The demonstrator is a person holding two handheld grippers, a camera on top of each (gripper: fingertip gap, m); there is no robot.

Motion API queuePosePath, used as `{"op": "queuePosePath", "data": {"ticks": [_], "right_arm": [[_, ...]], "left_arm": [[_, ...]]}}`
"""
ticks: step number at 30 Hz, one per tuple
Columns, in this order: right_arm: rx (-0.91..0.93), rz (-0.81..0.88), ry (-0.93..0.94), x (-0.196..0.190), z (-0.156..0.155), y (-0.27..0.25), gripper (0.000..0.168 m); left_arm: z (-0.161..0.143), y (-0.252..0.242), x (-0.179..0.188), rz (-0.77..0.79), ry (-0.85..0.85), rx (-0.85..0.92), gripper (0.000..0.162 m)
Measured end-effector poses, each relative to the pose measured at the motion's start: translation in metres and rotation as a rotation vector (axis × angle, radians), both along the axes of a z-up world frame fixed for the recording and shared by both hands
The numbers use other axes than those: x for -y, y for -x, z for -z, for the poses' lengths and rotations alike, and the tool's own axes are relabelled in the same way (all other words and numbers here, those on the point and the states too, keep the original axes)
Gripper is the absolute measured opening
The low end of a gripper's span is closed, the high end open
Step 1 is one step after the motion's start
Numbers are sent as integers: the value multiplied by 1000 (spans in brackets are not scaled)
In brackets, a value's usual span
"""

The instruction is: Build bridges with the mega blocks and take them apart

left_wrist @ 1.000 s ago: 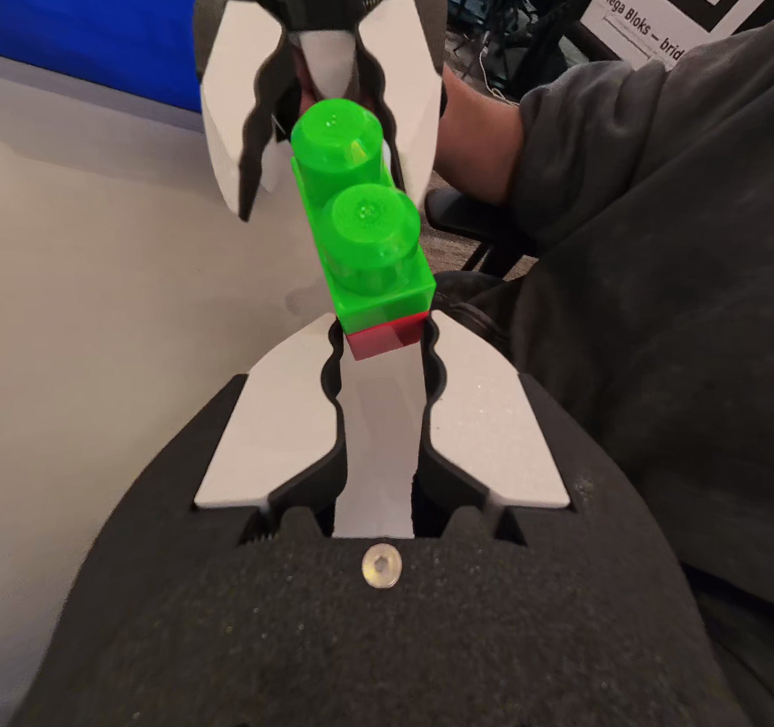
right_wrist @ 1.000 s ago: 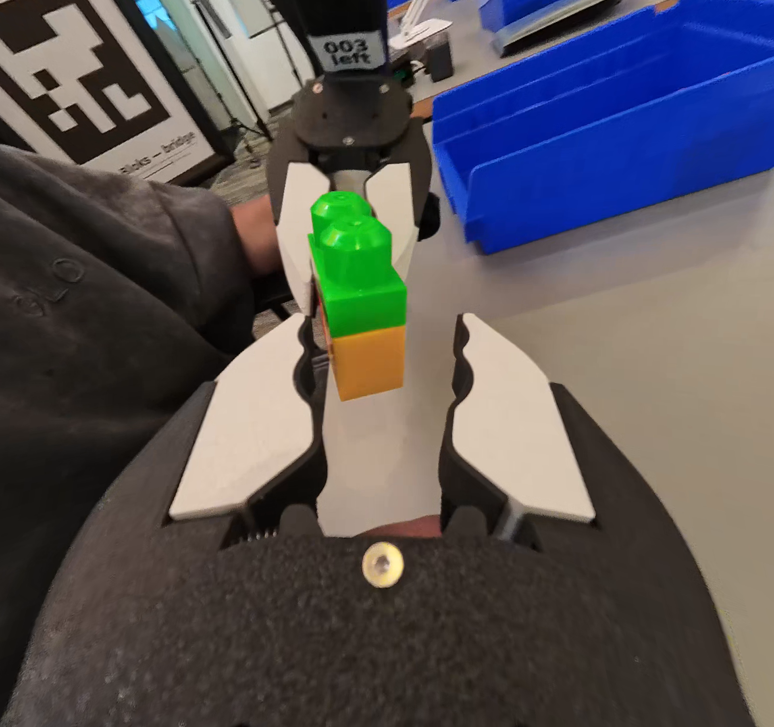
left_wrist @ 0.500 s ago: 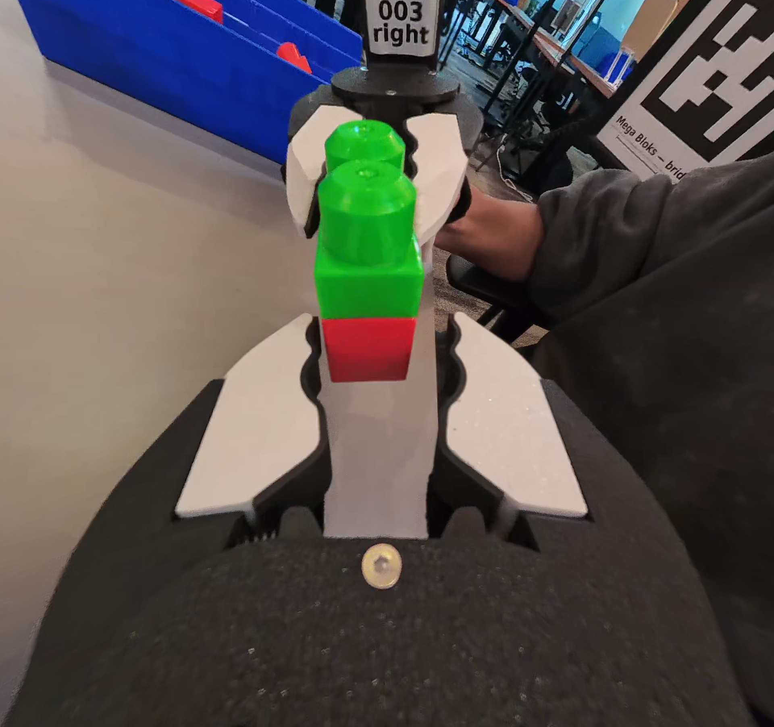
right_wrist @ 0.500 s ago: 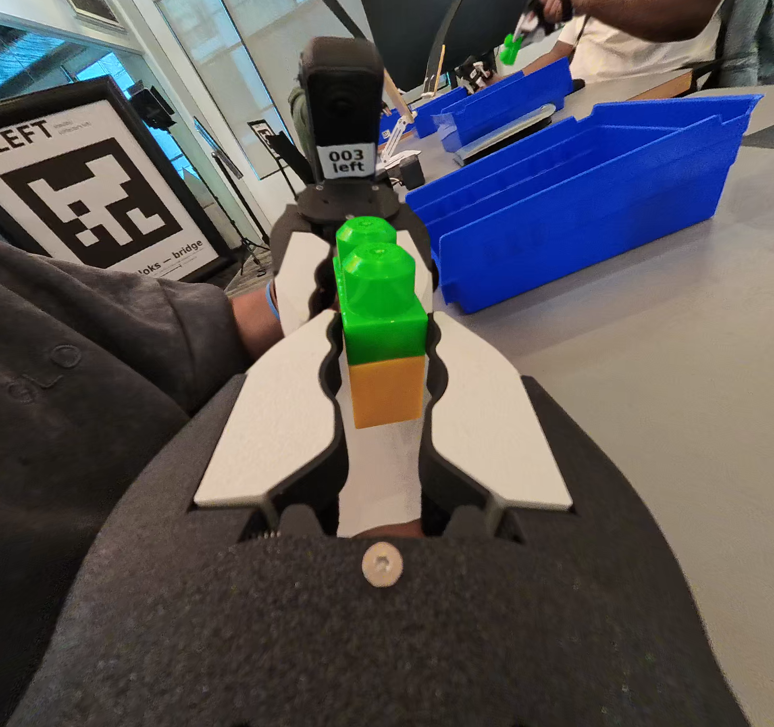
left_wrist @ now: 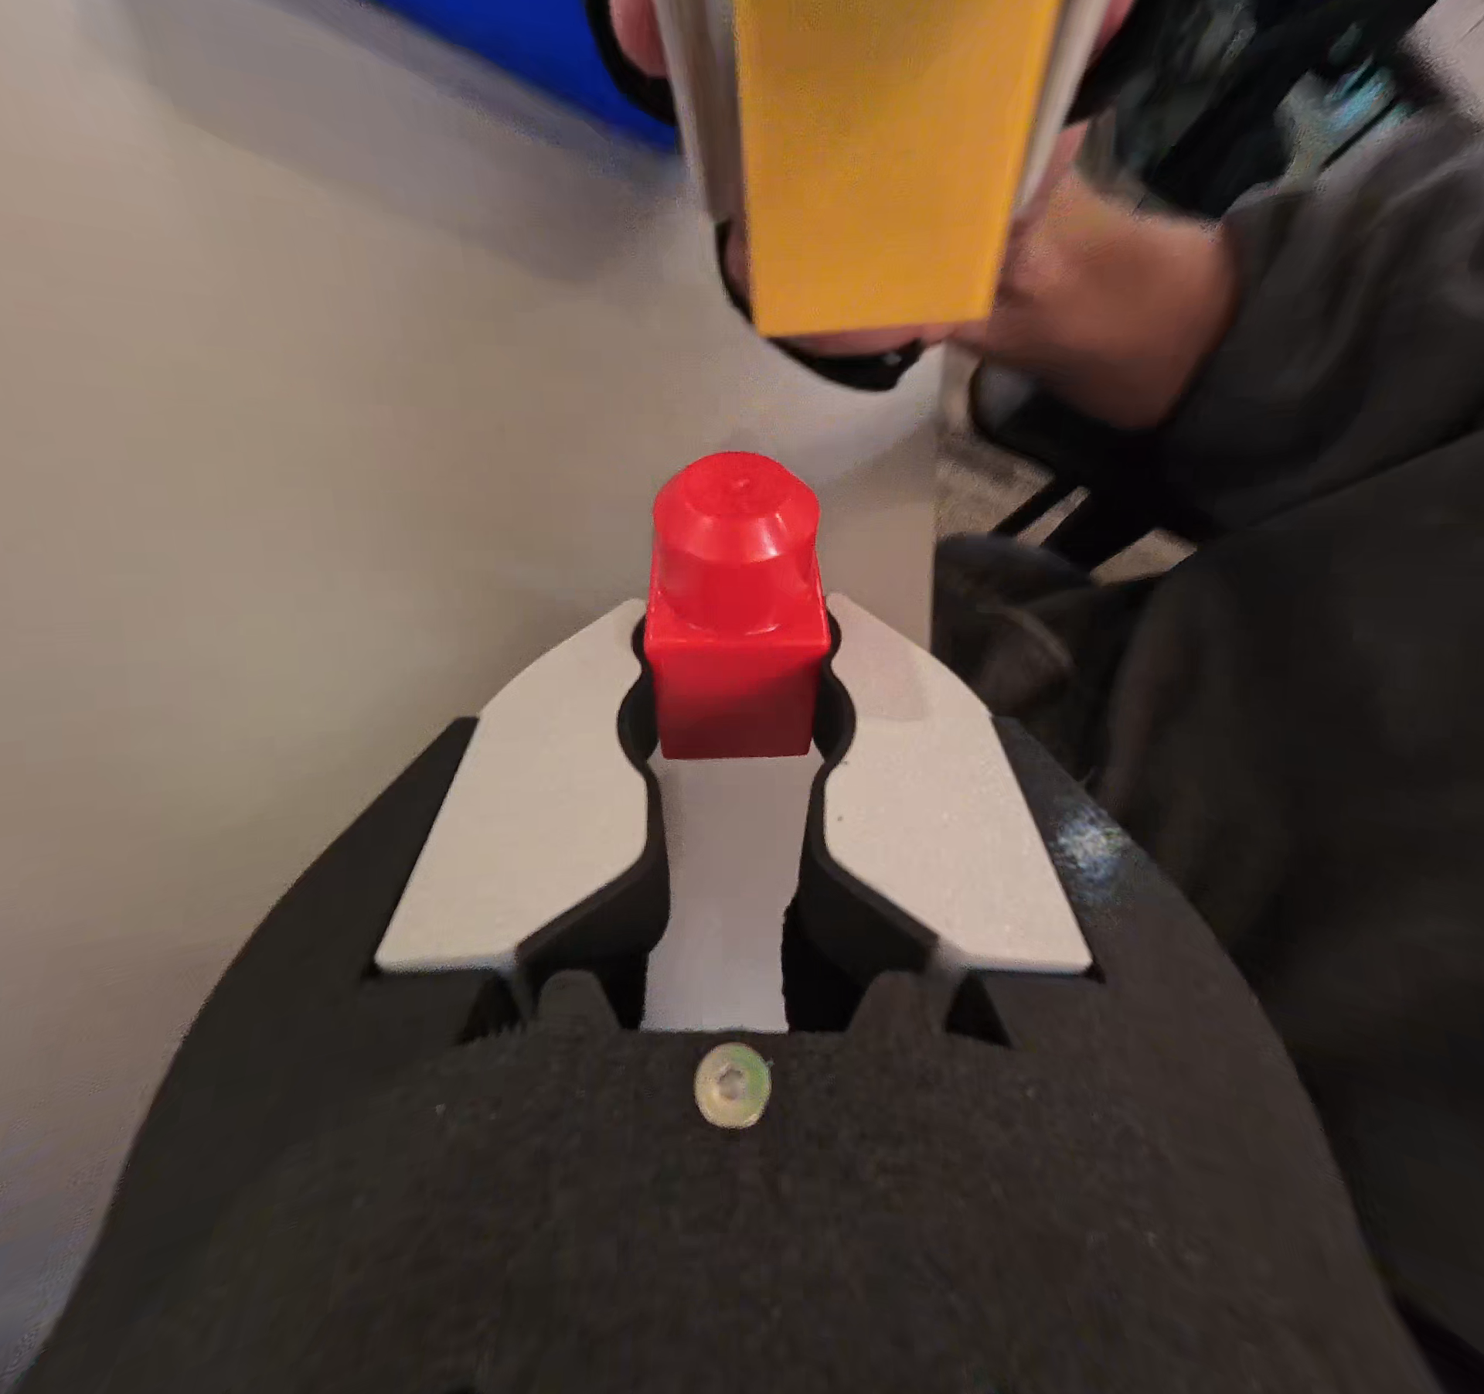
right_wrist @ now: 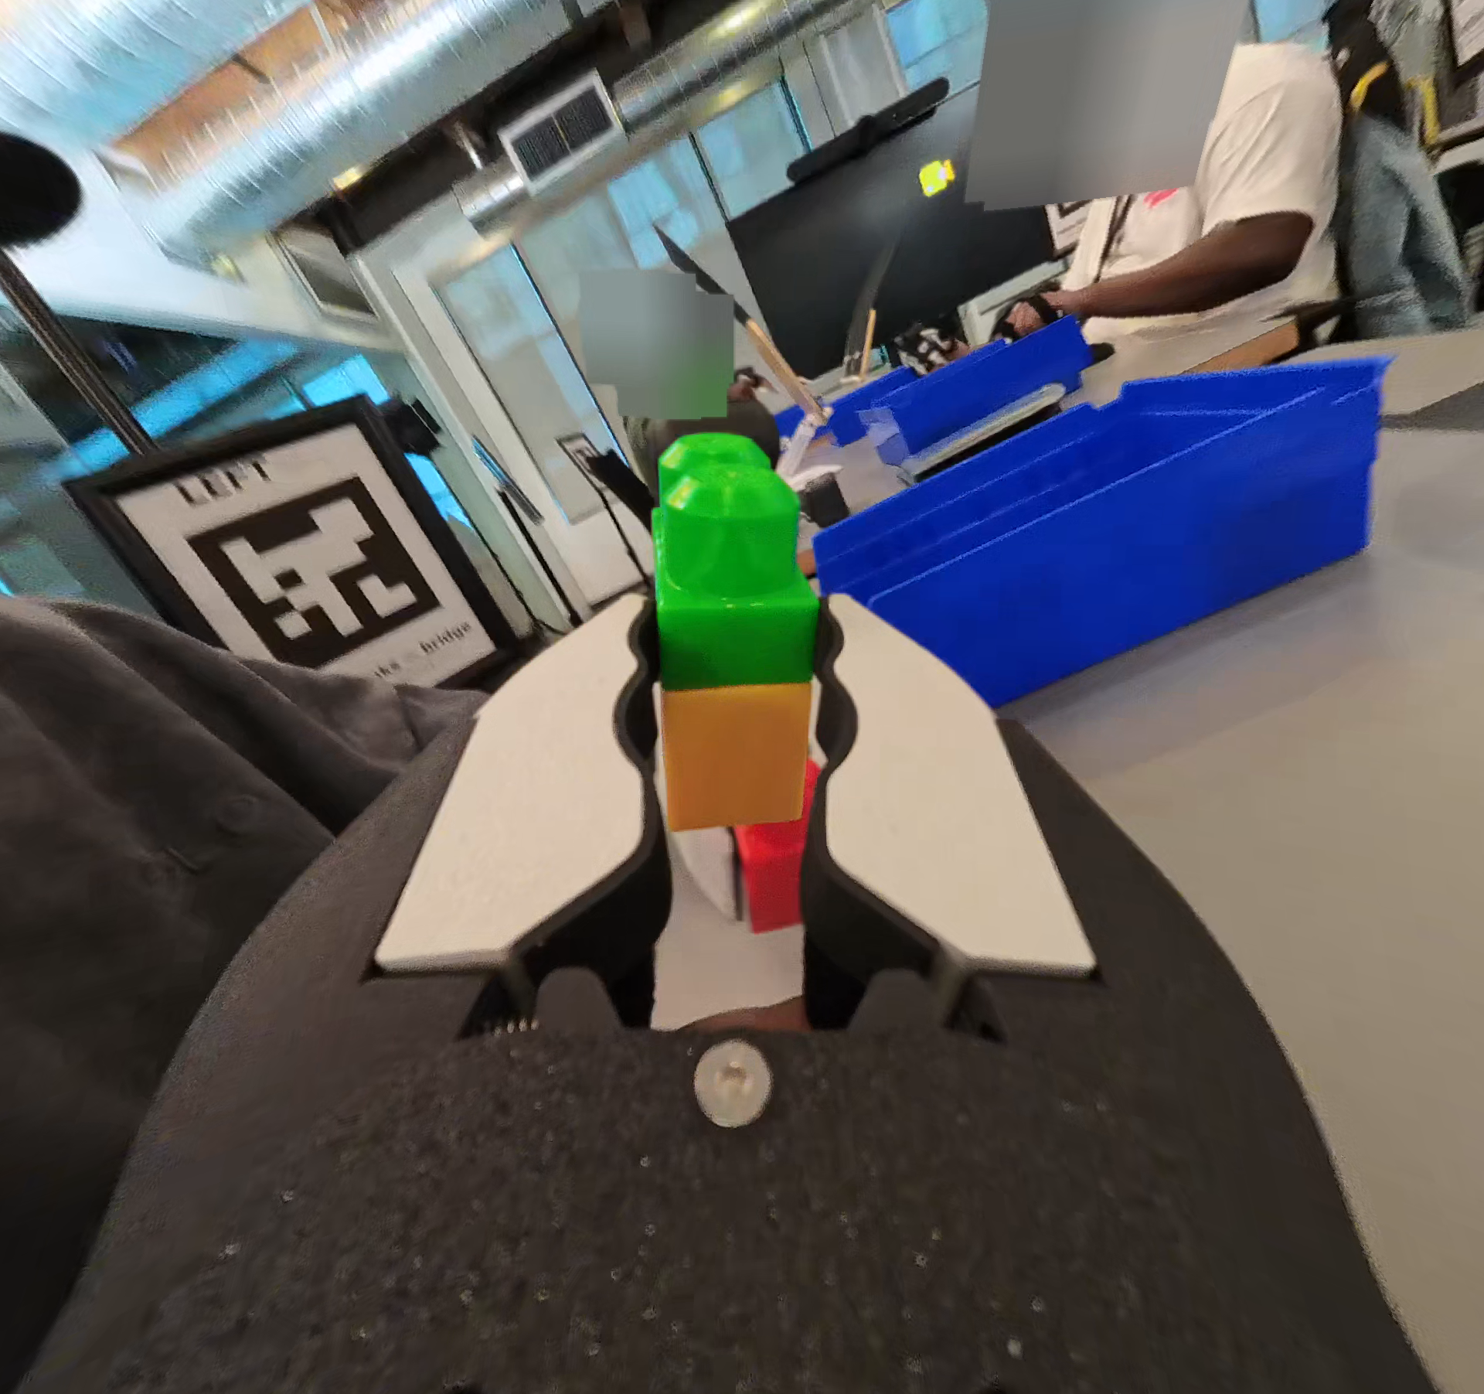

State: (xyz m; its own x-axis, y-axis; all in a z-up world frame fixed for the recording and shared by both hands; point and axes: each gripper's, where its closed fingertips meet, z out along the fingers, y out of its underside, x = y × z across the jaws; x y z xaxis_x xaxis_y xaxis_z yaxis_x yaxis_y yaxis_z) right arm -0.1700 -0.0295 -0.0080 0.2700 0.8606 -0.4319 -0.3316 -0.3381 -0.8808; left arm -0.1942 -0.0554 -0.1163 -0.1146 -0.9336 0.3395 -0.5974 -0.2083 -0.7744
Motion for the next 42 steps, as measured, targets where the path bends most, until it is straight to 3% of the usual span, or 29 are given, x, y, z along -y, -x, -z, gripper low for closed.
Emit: {"op": "queuePosePath", "data": {"ticks": [2,9,13,18,22,26,33,36,39,42], "right_arm": [[106,45,-56,-1,-1,-6,37],[163,160,-77,-7,-13,-45,37],[352,378,-94,-17,-14,-87,37],[466,688,-169,8,-84,-178,37],[558,811,-168,33,-104,-209,37],[589,829,-140,38,-89,-216,37],[582,775,-102,39,-68,-205,37],[572,742,-81,36,-59,-199,37],[521,694,-58,31,-53,-190,37],[415,604,-50,27,-53,-171,37]], "left_arm": [[-10,-6,3,-11,53,81,35],[-20,-6,0,-16,104,129,36],[-17,-5,-25,-187,31,118,36],[-26,-39,-29,-210,1,115,36],[-31,-67,-41,-203,-79,33,36],[10,-61,-84,-366,-194,-104,36],[65,-71,-114,-400,-188,-161,38],[66,-73,-115,-392,-169,-166,39],[67,-68,-110,-378,-184,-201,63],[41,-60,-97,-373,-213,-163,65]]}}
